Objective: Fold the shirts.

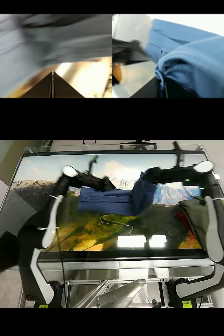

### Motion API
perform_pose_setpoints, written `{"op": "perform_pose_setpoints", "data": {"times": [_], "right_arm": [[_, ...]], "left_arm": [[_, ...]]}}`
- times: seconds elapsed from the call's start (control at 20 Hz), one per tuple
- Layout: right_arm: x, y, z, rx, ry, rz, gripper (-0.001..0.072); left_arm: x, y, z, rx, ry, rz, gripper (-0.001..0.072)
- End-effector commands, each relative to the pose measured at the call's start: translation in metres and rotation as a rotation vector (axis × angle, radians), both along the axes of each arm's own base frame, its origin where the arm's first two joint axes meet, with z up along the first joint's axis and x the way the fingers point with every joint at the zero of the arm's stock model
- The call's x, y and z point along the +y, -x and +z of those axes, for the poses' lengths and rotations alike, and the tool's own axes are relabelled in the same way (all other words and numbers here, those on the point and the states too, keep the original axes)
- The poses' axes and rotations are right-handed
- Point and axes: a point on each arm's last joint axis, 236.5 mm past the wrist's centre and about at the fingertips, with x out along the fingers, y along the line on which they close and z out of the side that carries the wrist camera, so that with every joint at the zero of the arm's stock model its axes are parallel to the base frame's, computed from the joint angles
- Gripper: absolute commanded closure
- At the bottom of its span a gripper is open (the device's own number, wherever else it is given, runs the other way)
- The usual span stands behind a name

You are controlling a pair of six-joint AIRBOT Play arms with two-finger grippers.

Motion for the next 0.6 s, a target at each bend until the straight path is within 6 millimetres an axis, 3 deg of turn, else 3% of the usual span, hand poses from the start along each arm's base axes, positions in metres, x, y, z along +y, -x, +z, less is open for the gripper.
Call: {"op": "perform_pose_setpoints", "data": {"times": [0.0, 0.1, 0.2, 0.25, 0.3, 0.35, 0.4, 0.45, 0.55], "right_arm": [[0.115, -0.033, -0.004, -0.103, -0.105, -0.12, 0.0699], [0.18, -0.049, -0.029, -0.166, -0.156, -0.266, 0.0699], [0.225, -0.049, -0.078, -0.211, -0.082, -0.436, 0.0696], [0.249, -0.04, -0.098, -0.248, -0.027, -0.435, 0.0633], [0.283, -0.026, -0.111, -0.283, -0.004, -0.354, 0.0255], [0.311, -0.012, -0.116, -0.308, -0.001, -0.254, 0.0008], [0.329, -0.001, -0.115, -0.303, -0.024, -0.177, 0.0016], [0.334, 0.005, -0.111, -0.307, -0.031, -0.13, 0.0017], [0.326, 0.004, -0.096, -0.349, -0.012, -0.037, 0.0017]], "left_arm": [[0.071, 0.04, 0.148, -0.125, 0.225, -0.048, 0.0694], [0.105, 0.062, 0.183, -0.201, 0.238, -0.035, 0.0694], [0.123, 0.082, 0.192, -0.269, 0.211, -0.045, 0.0694], [0.126, 0.091, 0.192, -0.283, 0.205, -0.054, 0.0694], [0.127, 0.099, 0.188, -0.287, 0.201, -0.059, 0.0694], [0.127, 0.105, 0.184, -0.284, 0.201, -0.059, 0.0694], [0.126, 0.111, 0.178, -0.276, 0.202, -0.06, 0.0694], [0.126, 0.115, 0.173, -0.26, 0.202, -0.06, 0.0693], [0.127, 0.121, 0.163, -0.238, 0.205, -0.056, 0.0694]]}}
